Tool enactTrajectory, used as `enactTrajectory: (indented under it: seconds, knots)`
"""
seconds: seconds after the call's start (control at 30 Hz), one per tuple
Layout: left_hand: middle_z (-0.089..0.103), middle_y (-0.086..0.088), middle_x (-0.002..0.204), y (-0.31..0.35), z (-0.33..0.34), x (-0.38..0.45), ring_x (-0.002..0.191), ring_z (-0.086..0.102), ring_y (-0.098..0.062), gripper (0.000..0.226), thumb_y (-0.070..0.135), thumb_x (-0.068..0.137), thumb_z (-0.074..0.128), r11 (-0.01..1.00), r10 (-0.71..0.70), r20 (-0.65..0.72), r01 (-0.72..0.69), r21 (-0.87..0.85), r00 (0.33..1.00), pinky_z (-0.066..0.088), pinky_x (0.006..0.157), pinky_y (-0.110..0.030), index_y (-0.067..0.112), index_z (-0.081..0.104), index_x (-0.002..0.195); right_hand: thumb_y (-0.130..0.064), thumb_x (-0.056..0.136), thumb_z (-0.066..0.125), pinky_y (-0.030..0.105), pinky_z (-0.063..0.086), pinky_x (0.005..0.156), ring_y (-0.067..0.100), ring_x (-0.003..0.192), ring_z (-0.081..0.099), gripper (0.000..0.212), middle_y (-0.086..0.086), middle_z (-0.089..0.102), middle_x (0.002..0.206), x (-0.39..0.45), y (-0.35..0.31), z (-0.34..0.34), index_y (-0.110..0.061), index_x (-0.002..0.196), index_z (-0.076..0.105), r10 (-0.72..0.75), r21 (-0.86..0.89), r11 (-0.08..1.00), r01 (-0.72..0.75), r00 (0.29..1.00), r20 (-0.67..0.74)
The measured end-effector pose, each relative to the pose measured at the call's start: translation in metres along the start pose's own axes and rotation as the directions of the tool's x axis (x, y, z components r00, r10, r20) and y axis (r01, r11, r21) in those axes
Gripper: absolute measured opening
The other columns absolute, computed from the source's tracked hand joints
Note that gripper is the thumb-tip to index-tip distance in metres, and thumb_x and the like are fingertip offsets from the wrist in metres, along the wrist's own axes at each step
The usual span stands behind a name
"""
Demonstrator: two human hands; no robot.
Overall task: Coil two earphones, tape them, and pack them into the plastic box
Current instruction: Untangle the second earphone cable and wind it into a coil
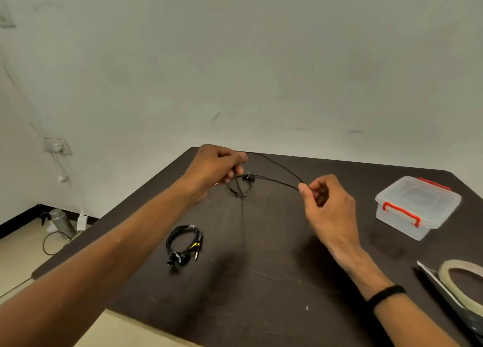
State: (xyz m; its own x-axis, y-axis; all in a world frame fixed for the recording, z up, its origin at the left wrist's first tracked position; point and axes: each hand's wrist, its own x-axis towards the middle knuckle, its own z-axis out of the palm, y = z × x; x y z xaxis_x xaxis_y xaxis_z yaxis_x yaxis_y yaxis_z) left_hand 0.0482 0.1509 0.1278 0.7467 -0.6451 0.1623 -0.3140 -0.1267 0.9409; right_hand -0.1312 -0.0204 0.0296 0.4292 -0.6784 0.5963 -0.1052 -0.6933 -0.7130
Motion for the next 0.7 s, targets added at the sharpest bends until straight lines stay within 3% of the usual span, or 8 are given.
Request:
enactTrajectory:
  seconds: [0.1,0.23,0.37,0.43,0.5,0.57,0.63,0.7]
  knots:
    - [0.065,0.002,0.066,0.02,0.031,0.006,0.047,0.051,-0.002,0.018,0.018,0.101,0.067,0.919,-0.218,0.177,0.263,-0.293,0.96,0.046,0.047,-0.015,0.002,0.074,0.105,-0.047,0.098,0.069,0.021,0.055,0.071,0.004,0.081,0.07,0.021,-0.009,0.074,0.086,-0.008,-0.015,-0.002,-0.027,0.093,0.067,0.019,0.185,0.982,-0.033,0.997,0.079]
    - [0.073,-0.003,0.073,0.036,0.067,0.01,0.052,0.062,-0.003,0.021,0.017,0.1,0.067,0.812,-0.239,0.309,0.364,-0.457,0.92,0.056,0.052,-0.015,0.0,0.073,0.11,-0.044,0.101,0.066,0.02,0.056,0.093,-0.002,0.113,0.069,0.032,-0.013,0.075,0.119,-0.008,-0.01,0.002,-0.026,0.128,0.07,0.01,0.361,0.926,-0.115,0.959,0.282]
    - [0.077,-0.015,0.098,0.041,0.087,0.016,0.066,0.069,-0.009,0.018,0.012,0.101,0.066,0.789,-0.2,0.286,0.327,-0.519,0.937,0.061,0.068,-0.02,-0.001,0.071,0.112,-0.031,0.108,0.057,0.036,0.061,0.086,0.013,0.091,0.078,0.025,0.0,0.082,0.093,-0.003,-0.003,0.001,-0.014,0.104,0.076,0.105,0.434,0.864,-0.254,0.935,0.339]
    - [0.077,-0.018,0.109,0.034,0.09,0.019,0.064,0.069,-0.009,0.028,0.023,0.102,0.066,0.888,-0.196,0.184,0.255,-0.384,0.963,0.062,0.064,-0.021,0.0,0.07,0.116,-0.028,0.11,0.053,0.037,0.061,0.074,0.022,0.075,0.075,0.031,0.008,0.078,0.08,0.001,0.0,0.0,-0.006,0.102,0.073,0.206,0.529,0.766,-0.365,0.919,0.335]
    - [0.077,-0.01,0.107,0.016,0.093,0.015,0.065,0.07,-0.008,0.039,0.038,0.101,0.066,0.993,-0.119,0.015,0.12,-0.01,0.993,0.06,0.063,-0.023,0.008,0.067,0.126,-0.033,0.111,0.049,0.035,0.054,0.06,0.02,0.057,0.061,0.038,0.007,0.067,0.066,0.007,0.003,-0.006,-0.003,0.101,0.071,0.314,0.568,0.688,-0.452,0.891,0.328]
    - [0.072,0.007,0.097,-0.005,0.095,0.005,0.074,0.069,-0.007,0.037,0.039,0.099,0.065,0.917,0.157,-0.101,-0.107,0.384,0.982,0.056,0.073,-0.026,0.024,0.061,0.132,-0.037,0.112,0.045,0.028,0.042,0.049,0.012,0.049,0.044,0.043,0.001,0.052,0.058,0.013,0.007,-0.013,-0.004,0.099,0.069,0.379,0.533,0.675,-0.511,0.859,0.343]
    - [0.07,0.01,0.09,-0.021,0.104,-0.005,0.072,0.065,0.0,0.022,0.032,0.099,0.064,0.83,0.354,0.008,-0.319,0.457,0.935,0.049,0.072,-0.019,0.028,0.066,0.12,-0.04,0.112,0.042,0.025,0.029,0.045,0.009,0.047,0.033,0.043,-0.001,0.041,0.057,0.017,0.01,-0.018,-0.006,0.096,0.064,0.414,0.539,0.612,-0.578,0.815,0.405]
    - [0.074,0.01,0.079,-0.03,0.117,-0.014,0.062,0.061,0.006,0.017,0.035,0.102,0.061,0.85,0.323,0.174,-0.366,0.38,0.93,0.04,0.063,-0.01,0.024,0.074,0.101,-0.038,0.112,0.04,0.025,0.022,0.045,0.009,0.046,0.028,0.04,-0.001,0.038,0.058,0.022,0.013,-0.022,-0.008,0.096,0.061,0.404,0.6,0.509,-0.618,0.787,0.467]
